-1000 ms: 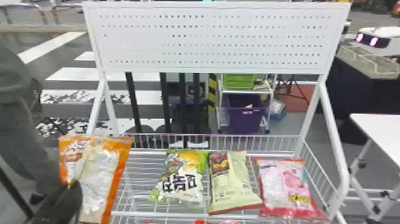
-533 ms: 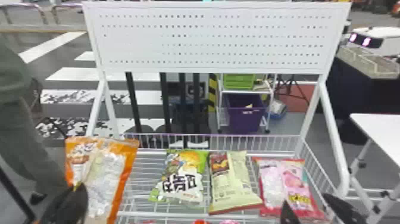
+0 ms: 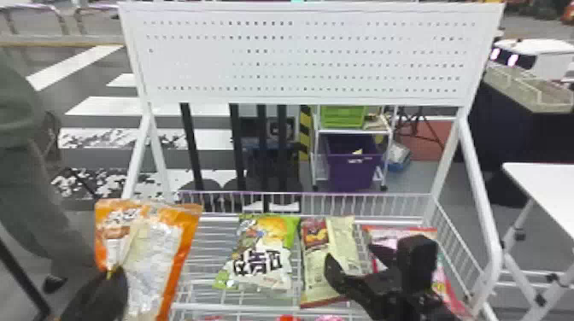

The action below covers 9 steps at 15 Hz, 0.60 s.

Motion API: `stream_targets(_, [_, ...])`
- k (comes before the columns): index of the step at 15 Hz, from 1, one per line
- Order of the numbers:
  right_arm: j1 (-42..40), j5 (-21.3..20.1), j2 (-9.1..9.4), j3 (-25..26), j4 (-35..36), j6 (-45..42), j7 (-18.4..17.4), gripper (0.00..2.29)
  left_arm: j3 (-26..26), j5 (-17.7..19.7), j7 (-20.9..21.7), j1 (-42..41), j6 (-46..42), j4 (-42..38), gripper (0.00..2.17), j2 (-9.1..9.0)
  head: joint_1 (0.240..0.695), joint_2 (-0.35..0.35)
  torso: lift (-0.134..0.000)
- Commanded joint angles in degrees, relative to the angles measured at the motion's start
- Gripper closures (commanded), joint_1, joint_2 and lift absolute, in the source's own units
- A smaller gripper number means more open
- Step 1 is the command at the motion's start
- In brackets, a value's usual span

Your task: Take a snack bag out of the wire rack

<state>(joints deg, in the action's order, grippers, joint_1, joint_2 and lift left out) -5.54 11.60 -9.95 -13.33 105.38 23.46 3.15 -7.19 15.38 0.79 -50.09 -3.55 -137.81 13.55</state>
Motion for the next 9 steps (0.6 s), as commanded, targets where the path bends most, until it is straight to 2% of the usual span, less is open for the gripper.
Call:
stream_targets(1, [5.28, 0.26, 1.33, -2.93, -6.15, 2.87, 0.02, 0.14, 0.16, 0.00, 0.00, 0.25, 0.17, 0.09, 1.87, 0.25, 0.499, 0.000, 0.000])
stream_targets(3, [6.86, -0.70, 1.60, -3.90, -8.61, 3.75, -0.25, 0.26, 0.34, 0.00, 0.00, 0.25, 0.17, 0.18, 1.87, 0.34, 0.499, 0.000, 0.000])
stream_targets(5, [8.00, -1.32, 1.60, -5.31, -9.84, 7.09, -1.57, 0.50, 0.34, -0.09, 0.00, 0.34, 0.17, 0.35, 1.87, 0.25, 0.499, 0.000, 0.000])
stream_targets(6, [8.09, -1.67, 1.60, -5.31, -9.75, 8.15, -1.83, 0.94, 0.43, -0.09, 0.00, 0.34, 0.17, 0.44, 1.87, 0.16, 0.499, 0.000, 0.000])
stream_targets(7, [8.09, -1.67, 1.68, -5.31, -9.23, 8.32, -3.85, 1.96, 0.60, -0.18, 0.00, 0.43, 0.17, 0.62, 1.87, 0.16, 0.499, 0.000, 0.000])
stream_targets(8, [7.91, -1.67, 1.60, -5.31, -8.43, 9.20, -4.56, 2.25, 0.78, -0.44, 0.00, 0.43, 0.17, 0.62, 1.87, 0.16, 0.499, 0.000, 0.000])
stream_targets(9, [7.74, -1.67, 1.42, -5.31, -7.64, 9.91, -4.73, 2.25, 0.86, -0.62, 0.00, 0.52, 0.17, 0.62, 1.87, 0.16, 0.499, 0.000, 0.000])
